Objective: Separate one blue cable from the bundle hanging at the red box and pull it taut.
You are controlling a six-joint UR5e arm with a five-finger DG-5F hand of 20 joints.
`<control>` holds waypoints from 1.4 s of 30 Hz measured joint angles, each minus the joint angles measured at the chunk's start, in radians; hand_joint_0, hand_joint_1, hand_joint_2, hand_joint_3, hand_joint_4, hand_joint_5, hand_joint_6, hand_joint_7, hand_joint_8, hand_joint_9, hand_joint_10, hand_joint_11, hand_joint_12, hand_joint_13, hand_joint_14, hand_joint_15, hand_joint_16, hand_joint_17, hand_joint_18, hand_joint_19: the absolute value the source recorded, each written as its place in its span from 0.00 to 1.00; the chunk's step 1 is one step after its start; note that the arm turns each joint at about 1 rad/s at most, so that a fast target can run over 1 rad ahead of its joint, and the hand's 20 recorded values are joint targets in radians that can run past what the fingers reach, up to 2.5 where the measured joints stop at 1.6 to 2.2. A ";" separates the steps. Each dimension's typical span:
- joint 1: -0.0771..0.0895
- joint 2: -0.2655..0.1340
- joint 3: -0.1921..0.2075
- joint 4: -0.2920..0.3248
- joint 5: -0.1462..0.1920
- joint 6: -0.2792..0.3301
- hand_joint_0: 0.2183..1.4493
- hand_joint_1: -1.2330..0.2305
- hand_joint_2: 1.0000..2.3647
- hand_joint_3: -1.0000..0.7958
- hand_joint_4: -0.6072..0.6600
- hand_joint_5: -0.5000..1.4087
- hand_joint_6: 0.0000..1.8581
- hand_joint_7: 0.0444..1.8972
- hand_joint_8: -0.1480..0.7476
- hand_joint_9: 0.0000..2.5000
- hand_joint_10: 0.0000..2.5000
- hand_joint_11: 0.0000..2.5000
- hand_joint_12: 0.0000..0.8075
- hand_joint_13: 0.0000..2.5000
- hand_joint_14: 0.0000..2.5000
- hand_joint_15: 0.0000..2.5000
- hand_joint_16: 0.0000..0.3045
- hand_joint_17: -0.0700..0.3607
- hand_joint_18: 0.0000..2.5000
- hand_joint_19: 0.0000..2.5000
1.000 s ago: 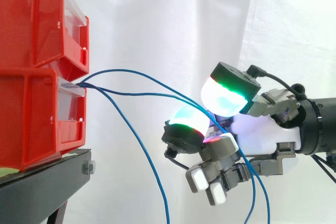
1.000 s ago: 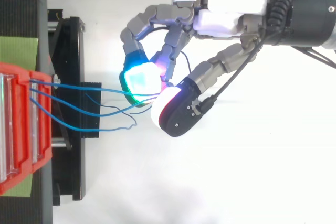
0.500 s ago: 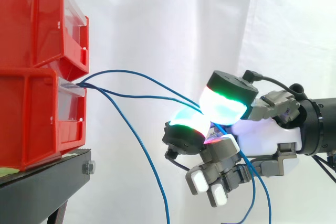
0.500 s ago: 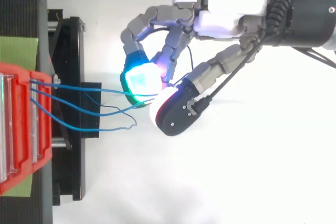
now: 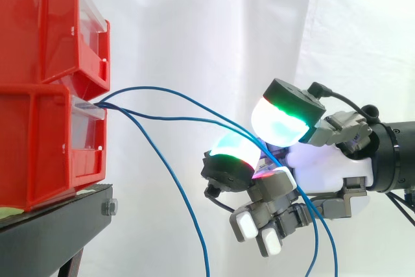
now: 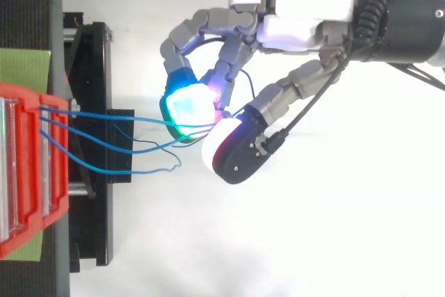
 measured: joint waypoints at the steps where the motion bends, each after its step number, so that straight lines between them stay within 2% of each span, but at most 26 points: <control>1: 0.000 0.000 0.000 0.000 0.000 0.000 0.29 0.26 0.00 0.28 0.61 0.19 0.44 0.64 0.60 0.47 0.01 0.43 0.50 0.34 0.01 0.22 0.18 0.45 0.35 0.24; 5: 0.000 0.000 0.000 -0.001 0.000 0.001 0.35 0.29 0.00 0.28 0.60 0.19 0.46 0.69 0.60 0.49 0.01 0.43 0.49 0.35 0.01 0.22 0.17 0.44 0.36 0.24; 12: -0.001 0.000 0.001 -0.002 -0.001 0.002 0.43 0.21 0.00 0.30 0.51 0.19 0.47 0.75 0.60 0.49 0.01 0.44 0.49 0.35 0.01 0.22 0.17 0.44 0.37 0.23; 15: -0.001 0.000 0.002 -0.002 -0.001 0.003 0.47 0.18 0.00 0.28 0.50 0.19 0.47 0.84 0.59 0.48 0.01 0.44 0.48 0.35 0.01 0.22 0.17 0.44 0.36 0.24; 17: -0.001 0.000 0.003 -0.003 -0.001 0.003 0.48 0.17 0.00 0.28 0.49 0.19 0.48 0.82 0.59 0.48 0.01 0.44 0.48 0.35 0.01 0.22 0.17 0.44 0.36 0.23; 26: -0.002 0.011 0.004 -0.031 -0.001 0.003 0.44 0.15 0.00 0.28 0.53 0.19 0.48 0.80 0.59 0.48 0.01 0.44 0.48 0.35 0.01 0.23 0.17 0.44 0.37 0.23; 30: -0.002 0.020 0.004 -0.044 -0.002 0.002 0.38 0.14 0.00 0.28 0.56 0.19 0.48 0.76 0.59 0.48 0.01 0.44 0.48 0.35 0.01 0.22 0.17 0.44 0.36 0.24; 39: 0.000 0.036 0.005 -0.082 -0.001 0.001 0.26 0.23 0.00 0.28 0.60 0.19 0.47 0.71 0.60 0.49 0.01 0.44 0.50 0.35 0.01 0.23 0.18 0.45 0.36 0.24; 42: 0.001 0.036 0.005 -0.083 0.001 -0.002 0.26 0.25 0.00 0.28 0.60 0.19 0.47 0.70 0.60 0.49 0.01 0.43 0.51 0.35 0.01 0.23 0.18 0.45 0.36 0.24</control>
